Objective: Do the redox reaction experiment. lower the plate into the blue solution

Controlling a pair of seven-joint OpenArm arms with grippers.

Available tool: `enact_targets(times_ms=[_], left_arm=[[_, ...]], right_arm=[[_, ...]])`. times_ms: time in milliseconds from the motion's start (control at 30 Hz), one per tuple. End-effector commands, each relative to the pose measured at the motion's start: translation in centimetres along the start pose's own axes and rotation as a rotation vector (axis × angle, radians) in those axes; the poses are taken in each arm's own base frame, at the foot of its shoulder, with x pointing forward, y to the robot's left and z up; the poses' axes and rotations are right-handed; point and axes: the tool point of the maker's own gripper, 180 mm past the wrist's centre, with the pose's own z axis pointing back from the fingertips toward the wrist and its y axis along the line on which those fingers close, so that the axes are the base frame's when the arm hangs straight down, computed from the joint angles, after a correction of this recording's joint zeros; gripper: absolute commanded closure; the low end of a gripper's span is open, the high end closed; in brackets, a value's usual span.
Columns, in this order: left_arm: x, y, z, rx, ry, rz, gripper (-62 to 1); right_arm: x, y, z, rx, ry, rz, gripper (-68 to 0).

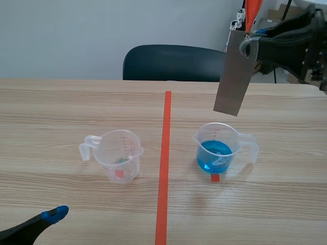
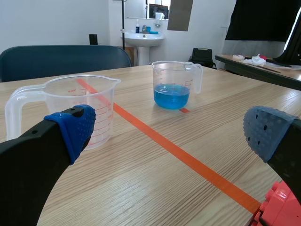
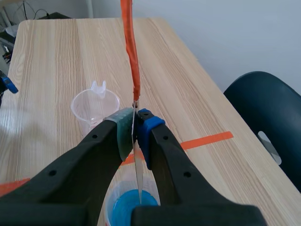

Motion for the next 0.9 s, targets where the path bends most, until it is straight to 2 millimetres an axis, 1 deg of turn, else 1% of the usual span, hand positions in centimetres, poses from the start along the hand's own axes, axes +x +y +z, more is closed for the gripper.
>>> enact_targets(times_ms=[0,67,233,500,667,867], left_arm=[[1.1,0.1,-0.1,-0.002,-0.053,-0.004,-62.3],[1.1,0.1,0.0,-0.002,-0.053,-0.004,-62.3],[1.1,0.1,0.0,-0.002,-0.053,-0.004,-62.3],[1.1,0.1,0.0,-0.001,-0.053,-0.004,-62.3],[1.1,0.1,0.0,-0.001,-0.053,-0.004,-62.3],[1.1,0.2,-0.1,0.001,-0.056,-0.008,-62.3]], right_arm=[[0.5,0.0,-0.1,0.007,-0.040,-0.003,-0.6],[-0.1,0.3,-0.2,0.016,-0.042,-0.003,-0.6],[-1.5,0.3,0.0,0.007,-0.057,-0.013,-0.6],[-2.5,-0.5,0.3,-0.013,-0.080,-0.008,-0.6],[-4.1,-0.2,0.0,-0.007,-0.060,-0.016,-0.6],[-5.0,0.3,-0.2,-0.001,-0.071,-0.032,-0.6]])
